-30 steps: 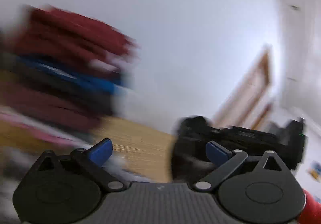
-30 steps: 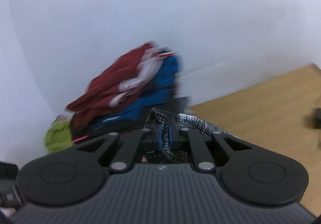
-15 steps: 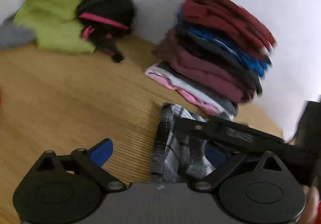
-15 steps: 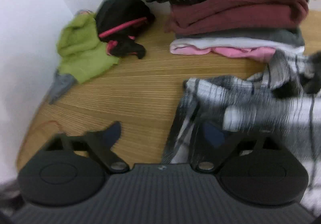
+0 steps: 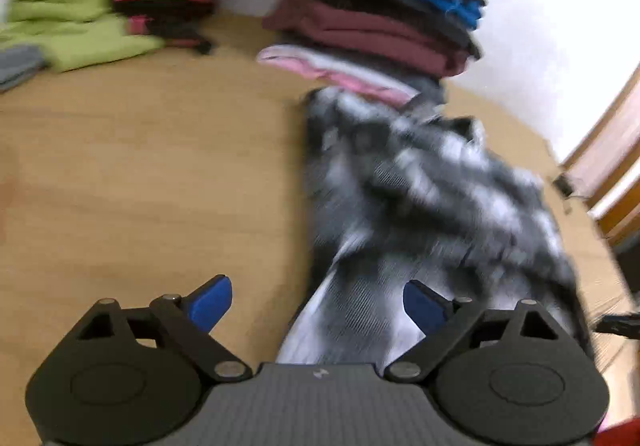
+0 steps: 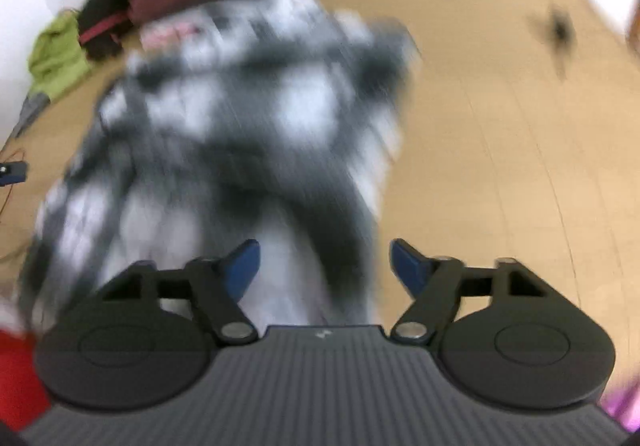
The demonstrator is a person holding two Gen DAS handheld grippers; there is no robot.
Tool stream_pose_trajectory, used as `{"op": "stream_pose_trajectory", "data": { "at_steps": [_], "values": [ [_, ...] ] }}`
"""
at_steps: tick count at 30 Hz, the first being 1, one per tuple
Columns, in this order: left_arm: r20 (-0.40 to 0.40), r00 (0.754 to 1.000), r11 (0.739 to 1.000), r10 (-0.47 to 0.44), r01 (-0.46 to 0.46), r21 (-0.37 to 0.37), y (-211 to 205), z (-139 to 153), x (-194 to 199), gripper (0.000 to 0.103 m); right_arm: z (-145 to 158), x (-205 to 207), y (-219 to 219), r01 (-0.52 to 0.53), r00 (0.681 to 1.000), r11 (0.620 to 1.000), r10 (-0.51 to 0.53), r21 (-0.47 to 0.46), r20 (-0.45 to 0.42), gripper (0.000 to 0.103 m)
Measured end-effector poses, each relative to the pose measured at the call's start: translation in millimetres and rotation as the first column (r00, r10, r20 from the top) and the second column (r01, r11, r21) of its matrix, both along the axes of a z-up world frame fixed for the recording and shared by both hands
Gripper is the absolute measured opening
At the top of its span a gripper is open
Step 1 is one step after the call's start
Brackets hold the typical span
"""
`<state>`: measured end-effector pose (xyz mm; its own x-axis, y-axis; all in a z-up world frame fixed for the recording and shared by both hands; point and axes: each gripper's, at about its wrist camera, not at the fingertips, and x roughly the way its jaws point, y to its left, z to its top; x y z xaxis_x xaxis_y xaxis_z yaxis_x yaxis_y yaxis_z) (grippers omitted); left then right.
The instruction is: Fold clothes
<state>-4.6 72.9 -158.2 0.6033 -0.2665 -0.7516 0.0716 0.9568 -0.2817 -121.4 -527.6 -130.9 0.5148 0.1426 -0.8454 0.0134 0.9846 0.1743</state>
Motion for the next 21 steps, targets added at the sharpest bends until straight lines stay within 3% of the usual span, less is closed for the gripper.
{"op": "stream_pose_trajectory", "data": {
  "at_steps": [3,5,7,9,11,14,18,21],
  "values": [
    [0.104,0.983,0.985,0.152,-0.159,0.061,18.6,0.3,-75.3,0.099,-15.0,-35.8,-13.4,-0.010,0.999,0.999,0.007,-0.052,-0.052,0.072],
    [0.076,0.978,0.973,0.195,-0.202,0.108,28.1,-5.1,-110.1,0.100,-12.6,-53.9,-8.6,0.006,1.000,0.992,-0.009,-0.122,-0.027,0.072],
    [0.000,0.988,0.983,0.157,-0.156,0.098,35.0,-12.6,-133.7,0.100,-8.6,-70.1,-0.7,0.060,0.998,0.979,-0.057,-0.195,0.019,0.072],
    [-0.056,0.998,0.998,0.033,-0.030,0.052,35.3,-21.2,-148.9,0.100,-10.8,-89.7,9.1,0.107,0.994,0.967,-0.097,-0.232,0.056,0.072],
    [-0.090,0.992,0.995,-0.089,0.092,0.028,32.3,-29.3,-157.8,0.098,-16.9,-111.2,19.9,0.125,0.991,0.961,-0.110,-0.246,0.073,0.072],
    [-0.058,0.970,0.971,-0.236,0.237,0.011,33.5,-40.0,-172.8,0.097,-36.9,-141.0,30.8,0.131,0.991,0.979,-0.127,-0.156,0.033,0.072],
    [-0.071,0.941,0.943,-0.332,0.331,-0.019,43.5,-69.1,-177.2,0.097,-64.3,-169.1,35.6,0.189,0.980,0.981,-0.186,0.043,-0.066,0.072],
    [-0.063,0.941,0.943,-0.333,0.331,-0.040,48.7,-84.8,-174.5,0.097,-64.2,-180.4,48.6,0.150,0.988,0.989,-0.150,0.015,-0.039,0.071]
  ]
}}
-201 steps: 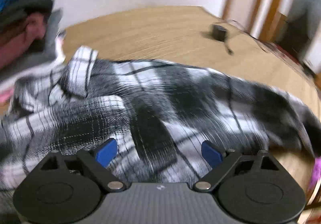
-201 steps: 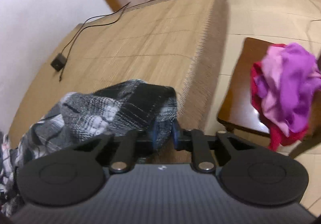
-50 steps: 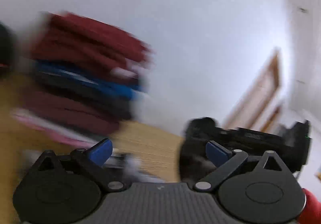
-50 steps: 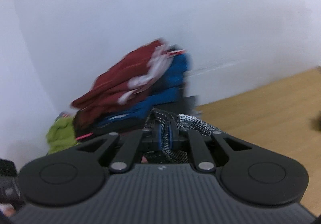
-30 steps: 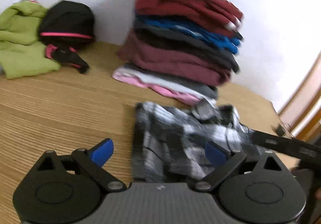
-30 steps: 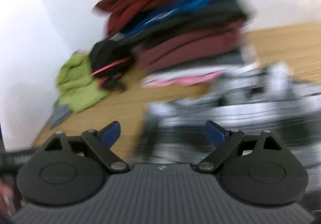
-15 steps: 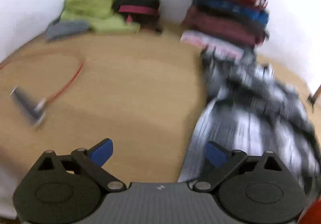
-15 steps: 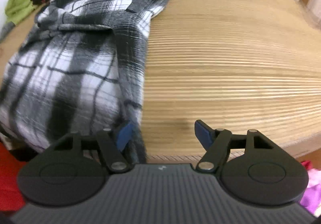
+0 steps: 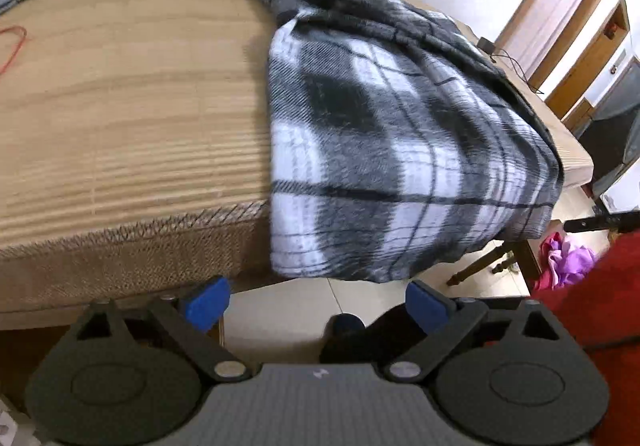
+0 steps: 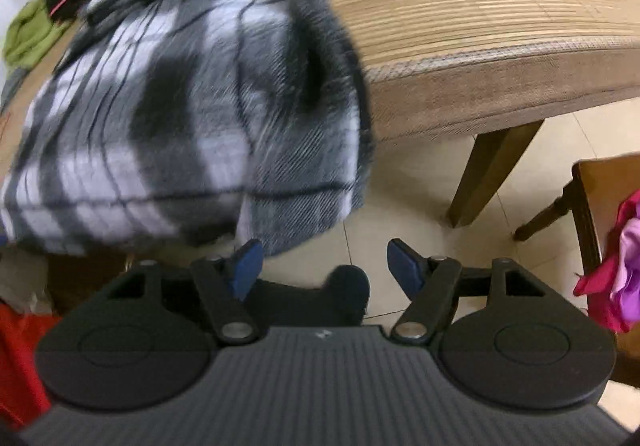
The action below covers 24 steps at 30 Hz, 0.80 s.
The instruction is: Fold clothes
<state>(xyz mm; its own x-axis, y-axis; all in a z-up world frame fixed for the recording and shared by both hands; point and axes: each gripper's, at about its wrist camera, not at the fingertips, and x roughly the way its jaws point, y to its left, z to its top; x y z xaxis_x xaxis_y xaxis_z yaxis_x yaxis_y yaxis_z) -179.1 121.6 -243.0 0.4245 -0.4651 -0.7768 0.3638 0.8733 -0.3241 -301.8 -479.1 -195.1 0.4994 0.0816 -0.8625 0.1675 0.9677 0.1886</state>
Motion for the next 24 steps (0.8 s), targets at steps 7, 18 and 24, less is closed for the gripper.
{"op": "stream_pose_trajectory", "data": {
  "at_steps": [7,18,24],
  "values": [
    [-0.169,0.972,0.951,0.160,-0.198,-0.236,15.5,-11.1,25.2,0.051,11.2,-6.8,-5.4,0.074,0.994,0.997,-0.071,-0.037,0.088,0.078],
    [-0.245,0.921,0.865,0.302,-0.373,-0.337,27.9,-13.4,-0.4,0.007,-27.8,16.9,-24.3,0.082,0.994,0.990,-0.089,0.118,0.056,0.077],
    [-0.237,0.919,0.854,0.315,-0.383,-0.351,35.2,-3.1,-6.6,0.008,-37.1,9.8,-29.8,0.100,0.989,0.970,-0.121,0.223,0.081,0.012]
  ]
}}
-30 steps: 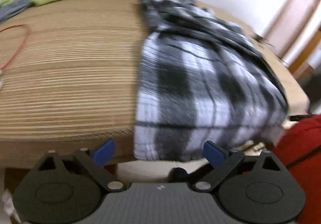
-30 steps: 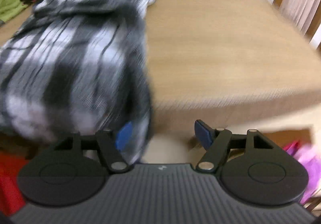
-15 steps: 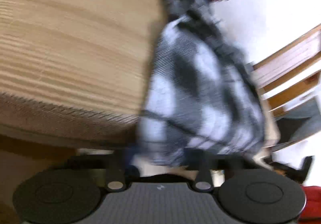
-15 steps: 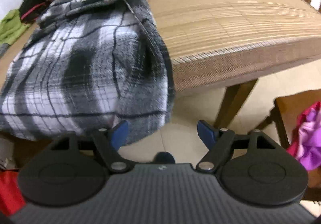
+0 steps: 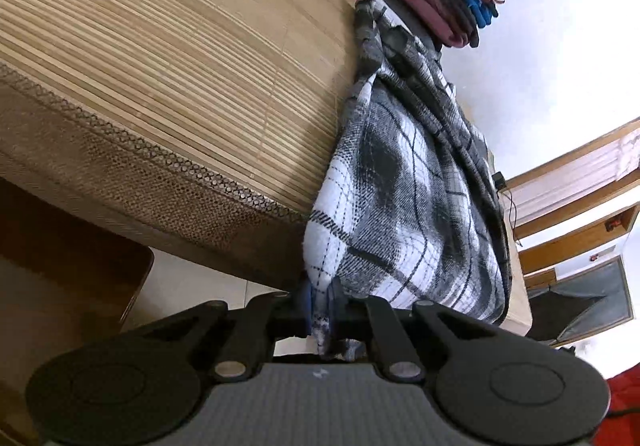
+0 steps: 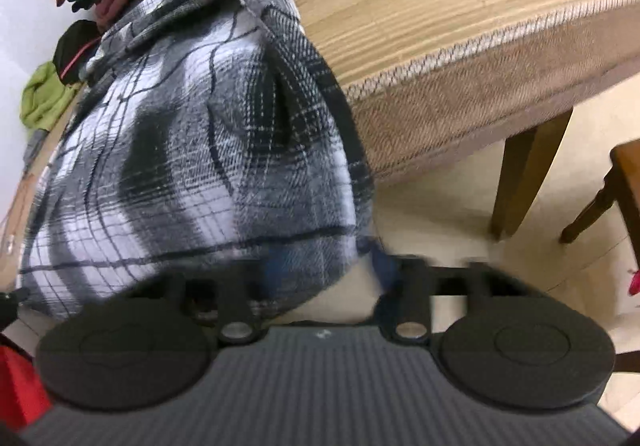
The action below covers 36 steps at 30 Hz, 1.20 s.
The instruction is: Fold clothes
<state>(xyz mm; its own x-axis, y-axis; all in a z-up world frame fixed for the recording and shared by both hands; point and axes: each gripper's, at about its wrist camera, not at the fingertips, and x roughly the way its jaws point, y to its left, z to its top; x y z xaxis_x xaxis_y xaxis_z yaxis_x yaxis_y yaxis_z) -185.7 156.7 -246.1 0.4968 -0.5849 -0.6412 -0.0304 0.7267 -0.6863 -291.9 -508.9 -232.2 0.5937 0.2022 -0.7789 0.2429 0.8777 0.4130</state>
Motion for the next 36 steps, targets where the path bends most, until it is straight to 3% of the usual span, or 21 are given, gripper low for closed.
{"op": "stream_pose_trajectory", "data": {
  "at_steps": [7,12,14,17,21,25,27,28,29,31,33,34,35,36],
  "values": [
    [0.029,1.000,1.000,-0.004,0.004,-0.002,0.2,15.1,-5.1,0.008,13.6,-22.7,-6.8,0.054,0.996,0.994,-0.061,0.093,0.072,0.007],
    [0.112,0.990,0.991,0.092,-0.079,-0.112,9.3,60.6,-23.3,0.008,62.0,-61.3,-13.2,0.108,0.949,0.956,-0.181,0.271,0.259,0.006],
    [0.139,0.978,0.983,0.155,-0.139,-0.117,11.2,82.3,-23.3,0.007,86.6,-66.3,-18.5,0.152,0.900,0.920,-0.280,0.360,0.334,0.006],
    [0.183,0.952,0.959,0.245,-0.209,-0.193,13.7,109.8,-7.5,0.006,116.5,-58.1,-27.1,0.194,0.813,0.871,-0.401,0.452,0.422,0.004],
    [0.209,0.919,0.914,0.334,-0.262,-0.309,9.2,136.5,23.5,0.006,145.8,-28.6,-48.4,0.181,0.725,0.834,-0.471,0.522,0.502,0.003],
    [0.243,0.894,0.900,0.378,-0.293,-0.323,-1.8,156.2,65.2,0.006,169.7,14.8,-78.4,0.179,0.589,0.795,-0.559,0.580,0.583,0.003],
    [0.255,0.878,0.890,0.404,-0.313,-0.331,-7.5,161.2,88.2,0.006,176.0,41.1,-94.6,0.177,0.582,0.805,-0.550,0.566,0.599,0.003],
    [0.258,0.871,0.883,0.419,-0.324,-0.339,-11.1,162.2,99.7,0.006,178.5,59.3,-103.4,0.176,0.612,0.826,-0.518,0.536,0.598,0.003],
    [0.259,0.867,0.883,0.425,-0.334,-0.329,-17.8,162.2,111.8,0.006,179.5,78.8,-108.2,0.171,0.666,0.853,-0.468,0.492,0.581,0.003],
    [0.254,0.872,0.890,0.418,-0.337,-0.307,-29.4,161.7,131.0,0.006,172.9,111.0,-114.4,0.140,0.818,0.897,-0.343,0.419,0.462,0.007],
    [0.229,0.884,0.891,0.408,-0.330,-0.313,-34.5,154.6,138.6,0.006,155.7,129.5,-110.8,0.100,0.932,0.929,-0.213,0.357,0.293,0.017],
    [0.215,0.891,0.892,0.401,-0.326,-0.311,-37.2,150.5,141.4,0.006,142.6,130.3,-106.3,0.083,0.969,0.938,-0.154,0.335,0.191,0.045],
    [0.203,0.899,0.899,0.387,-0.319,-0.301,-37.3,147.6,142.8,0.006,130.8,125.1,-101.8,0.071,0.988,0.942,-0.113,0.328,0.109,0.074],
    [0.192,0.912,0.910,0.362,-0.301,-0.284,-35.4,144.1,143.9,0.006,120.6,116.5,-98.4,0.062,0.995,0.941,-0.083,0.332,0.050,0.082]
  ]
}}
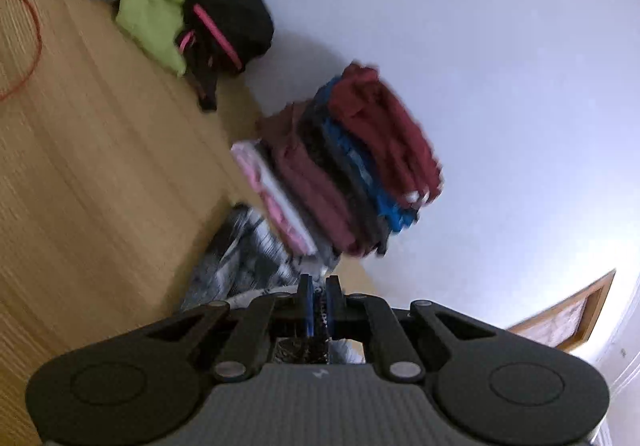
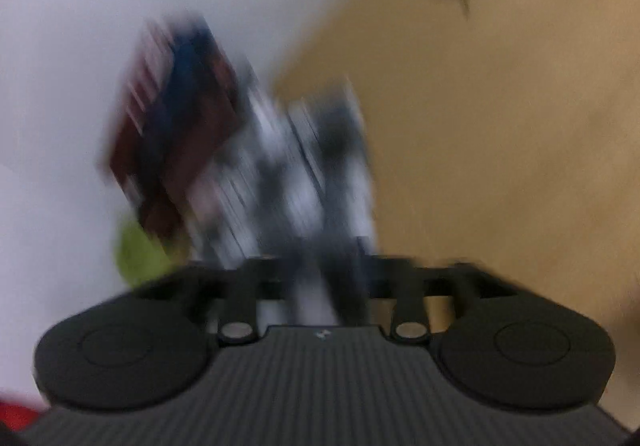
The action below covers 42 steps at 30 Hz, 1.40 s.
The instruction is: Fold clothes
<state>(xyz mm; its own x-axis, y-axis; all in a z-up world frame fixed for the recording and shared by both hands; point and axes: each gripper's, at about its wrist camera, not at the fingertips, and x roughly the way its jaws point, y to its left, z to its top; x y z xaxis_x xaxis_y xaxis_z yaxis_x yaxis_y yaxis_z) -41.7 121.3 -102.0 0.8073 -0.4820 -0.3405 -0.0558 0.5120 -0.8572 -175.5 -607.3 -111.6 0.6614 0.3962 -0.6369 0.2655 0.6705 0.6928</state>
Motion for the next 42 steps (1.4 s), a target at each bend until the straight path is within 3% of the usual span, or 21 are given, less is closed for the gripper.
{"op": "stream_pose_trajectory", "data": {
  "at_steps": [4,10,17,21,24,25,26,27,32,34,37,39,42],
  "values": [
    [-0.049,0.997,0.996,-0.061,0.064,0.068,12.4,-6.8,6.5,0.006,-32.1,-51.7,10.9,0.007,0.996,0.996,0.001,0.088,-0.091,0.083],
    [-0.081,0.995,0.996,-0.066,0.071,0.063,30.7,-18.0,5.2,0.006,-66.0,-88.0,35.4,0.045,0.988,0.983,-0.018,0.180,-0.152,0.083],
    [-0.116,0.988,0.992,-0.105,0.113,0.064,24.1,-32.8,1.0,0.006,-75.8,-84.1,58.0,0.106,0.973,0.958,-0.046,0.268,-0.224,0.083],
    [-0.113,0.988,0.992,-0.102,0.109,0.057,26.3,-37.3,-5.5,0.006,-90.1,-86.2,70.8,0.138,0.960,0.925,-0.037,0.354,-0.279,0.083],
    [-0.124,0.989,0.995,-0.084,0.090,0.041,33.0,-41.3,-12.4,0.006,-94.1,-92.3,79.7,0.171,0.954,0.901,-0.052,0.398,-0.294,0.055],
    [-0.129,0.989,0.996,-0.078,0.084,0.037,35.1,-42.5,-14.7,0.006,-94.3,-94.4,82.2,0.183,0.954,0.894,-0.061,0.410,-0.294,0.028],
    [-0.132,0.989,0.996,-0.073,0.079,0.038,37.3,-43.1,-16.3,0.006,-93.1,-94.5,84.6,0.187,0.953,0.890,-0.063,0.415,-0.295,0.016],
    [-0.133,0.989,0.997,-0.069,0.074,0.033,40.1,-43.2,-18.1,0.006,-91.4,-94.0,87.1,0.189,0.953,0.888,-0.063,0.418,-0.297,0.015],
    [-0.111,0.993,0.999,-0.048,0.049,0.002,53.3,-34.5,-23.4,0.006,-61.3,-95.3,89.3,0.211,0.975,0.851,-0.147,0.482,-0.167,0.010],
    [-0.095,0.995,0.999,-0.036,0.033,-0.034,58.2,-26.2,-21.3,0.006,-42.7,-96.7,80.3,0.250,0.965,0.808,-0.250,0.533,-0.075,0.010],
    [-0.038,0.998,0.997,-0.045,0.042,-0.057,59.3,-11.9,-7.6,0.006,-11.5,-91.9,63.1,0.257,0.913,0.752,-0.394,0.606,0.102,0.010],
    [-0.005,0.999,0.997,-0.035,0.035,-0.071,57.4,-5.0,9.0,0.006,10.6,-78.5,51.1,0.242,0.868,0.745,-0.453,0.622,0.205,0.010],
    [0.030,1.000,0.995,-0.005,0.008,-0.103,49.0,3.1,44.5,0.006,32.0,-42.7,31.4,0.214,0.825,0.750,-0.482,0.626,0.295,0.010]
  ]
}}
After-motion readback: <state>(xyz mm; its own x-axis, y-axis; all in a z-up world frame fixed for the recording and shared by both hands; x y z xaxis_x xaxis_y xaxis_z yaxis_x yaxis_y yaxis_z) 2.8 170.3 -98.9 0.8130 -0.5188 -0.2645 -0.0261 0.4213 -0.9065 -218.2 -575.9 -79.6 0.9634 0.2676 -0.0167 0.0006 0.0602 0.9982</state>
